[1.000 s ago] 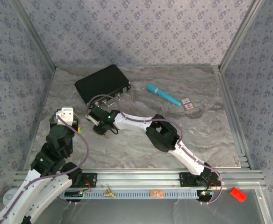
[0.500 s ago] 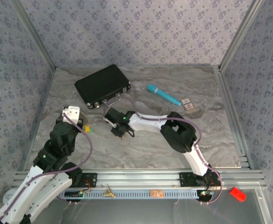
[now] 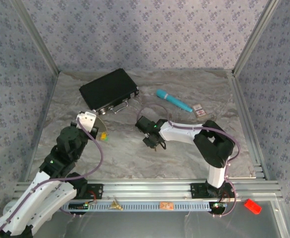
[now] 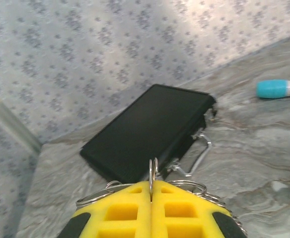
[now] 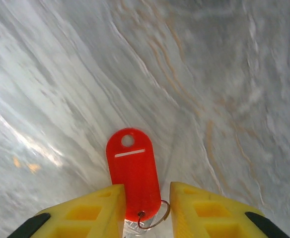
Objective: Put the keys on the keyring
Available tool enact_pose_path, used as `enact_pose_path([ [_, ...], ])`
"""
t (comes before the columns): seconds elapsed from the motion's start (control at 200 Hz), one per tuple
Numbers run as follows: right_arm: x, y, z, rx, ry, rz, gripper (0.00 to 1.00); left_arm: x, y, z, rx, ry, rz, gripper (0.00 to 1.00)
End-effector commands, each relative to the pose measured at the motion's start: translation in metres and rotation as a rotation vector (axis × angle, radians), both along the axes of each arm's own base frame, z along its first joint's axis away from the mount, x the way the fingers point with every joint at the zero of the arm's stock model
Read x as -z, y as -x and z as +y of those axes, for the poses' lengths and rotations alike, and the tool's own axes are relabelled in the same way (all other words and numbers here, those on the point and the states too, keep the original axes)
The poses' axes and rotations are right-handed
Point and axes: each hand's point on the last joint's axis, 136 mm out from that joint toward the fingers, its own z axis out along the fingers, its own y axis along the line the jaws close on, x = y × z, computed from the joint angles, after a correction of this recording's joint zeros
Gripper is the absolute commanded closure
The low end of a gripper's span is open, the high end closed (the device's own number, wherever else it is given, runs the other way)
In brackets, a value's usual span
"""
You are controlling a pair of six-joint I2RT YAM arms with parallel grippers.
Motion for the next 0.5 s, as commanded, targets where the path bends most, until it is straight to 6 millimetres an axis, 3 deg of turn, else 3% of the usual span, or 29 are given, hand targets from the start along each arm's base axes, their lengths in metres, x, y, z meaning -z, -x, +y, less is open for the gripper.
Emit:
enact_pose_path([
  [0.0, -0.001, 0.014, -0.024, 0.069, 0.032, 0.041, 0.67, -0.012, 0.003, -0.031, 0.175, 0.028, -0.046, 1.0],
  [0.18, -0.024, 0.014, -0.021, 0.172, -0.135, 0.055, 0.59, 0.009, 0.012, -0.071, 0.405, -0.019, 0.048, 1.0],
  [0.325, -0.044, 0.014, -0.026, 0.303, -0.285, 0.074, 0.59, 0.026, 0.023, -0.097, 0.574, -0.051, 0.124, 1.0],
  [0.495, -0.047, 0.024, -0.032, 0.503, -0.376, 0.147, 0.62, 0.04, 0.045, -0.121, 0.775, -0.067, 0.182, 1.0],
])
